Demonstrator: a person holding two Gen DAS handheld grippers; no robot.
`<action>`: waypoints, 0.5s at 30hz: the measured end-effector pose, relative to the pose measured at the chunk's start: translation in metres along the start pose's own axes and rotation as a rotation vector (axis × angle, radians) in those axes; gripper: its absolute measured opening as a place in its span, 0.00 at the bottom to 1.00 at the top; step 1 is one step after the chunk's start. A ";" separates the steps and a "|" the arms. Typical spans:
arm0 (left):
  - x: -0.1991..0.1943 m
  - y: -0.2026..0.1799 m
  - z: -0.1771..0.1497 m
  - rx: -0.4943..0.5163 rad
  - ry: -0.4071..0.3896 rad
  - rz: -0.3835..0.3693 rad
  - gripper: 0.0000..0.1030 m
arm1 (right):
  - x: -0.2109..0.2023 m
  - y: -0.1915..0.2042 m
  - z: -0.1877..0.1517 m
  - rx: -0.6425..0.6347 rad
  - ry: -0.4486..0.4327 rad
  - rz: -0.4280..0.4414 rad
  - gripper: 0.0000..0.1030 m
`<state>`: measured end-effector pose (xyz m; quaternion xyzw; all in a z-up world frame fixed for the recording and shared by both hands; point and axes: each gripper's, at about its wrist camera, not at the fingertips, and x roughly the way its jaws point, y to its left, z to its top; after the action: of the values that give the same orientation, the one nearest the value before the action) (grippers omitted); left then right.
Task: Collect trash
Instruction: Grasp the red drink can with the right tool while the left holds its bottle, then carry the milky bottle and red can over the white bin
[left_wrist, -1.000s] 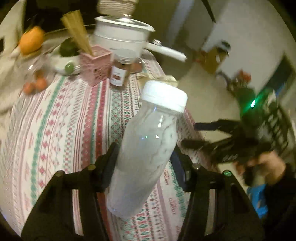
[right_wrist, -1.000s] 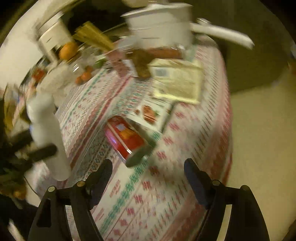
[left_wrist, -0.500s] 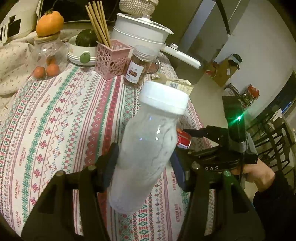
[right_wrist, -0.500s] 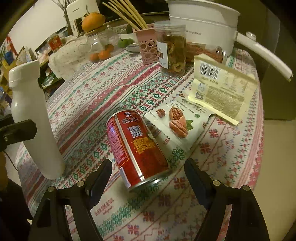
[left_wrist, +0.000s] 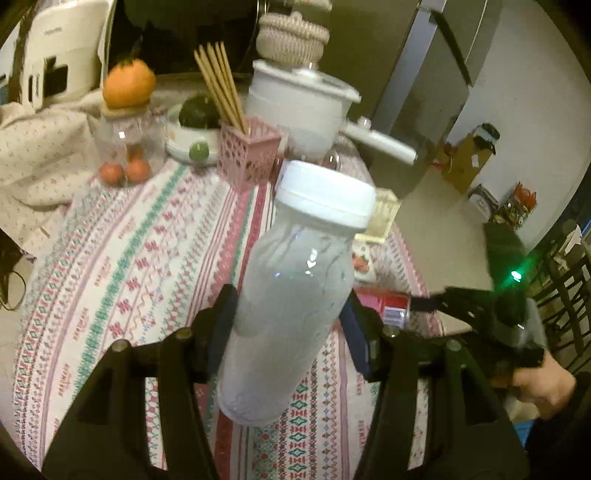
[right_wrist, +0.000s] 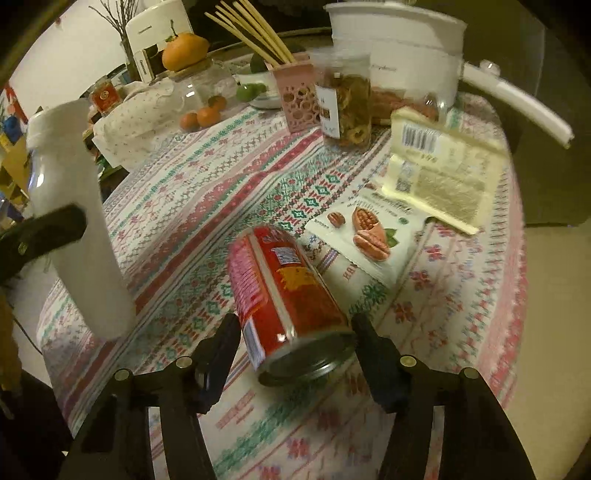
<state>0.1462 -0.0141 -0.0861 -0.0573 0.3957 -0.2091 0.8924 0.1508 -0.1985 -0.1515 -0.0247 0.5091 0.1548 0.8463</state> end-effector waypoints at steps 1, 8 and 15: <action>-0.006 -0.003 0.000 0.006 -0.020 0.000 0.55 | -0.013 0.005 -0.002 -0.006 0.004 -0.016 0.58; -0.053 -0.035 -0.022 0.072 -0.130 -0.072 0.55 | -0.093 0.031 -0.037 0.008 0.020 -0.077 0.54; -0.078 -0.064 -0.082 0.082 -0.130 -0.188 0.55 | -0.150 0.042 -0.104 0.057 0.004 -0.127 0.54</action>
<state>0.0187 -0.0346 -0.0715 -0.0711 0.3207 -0.3036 0.8944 -0.0150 -0.2148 -0.0656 -0.0333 0.5123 0.0862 0.8539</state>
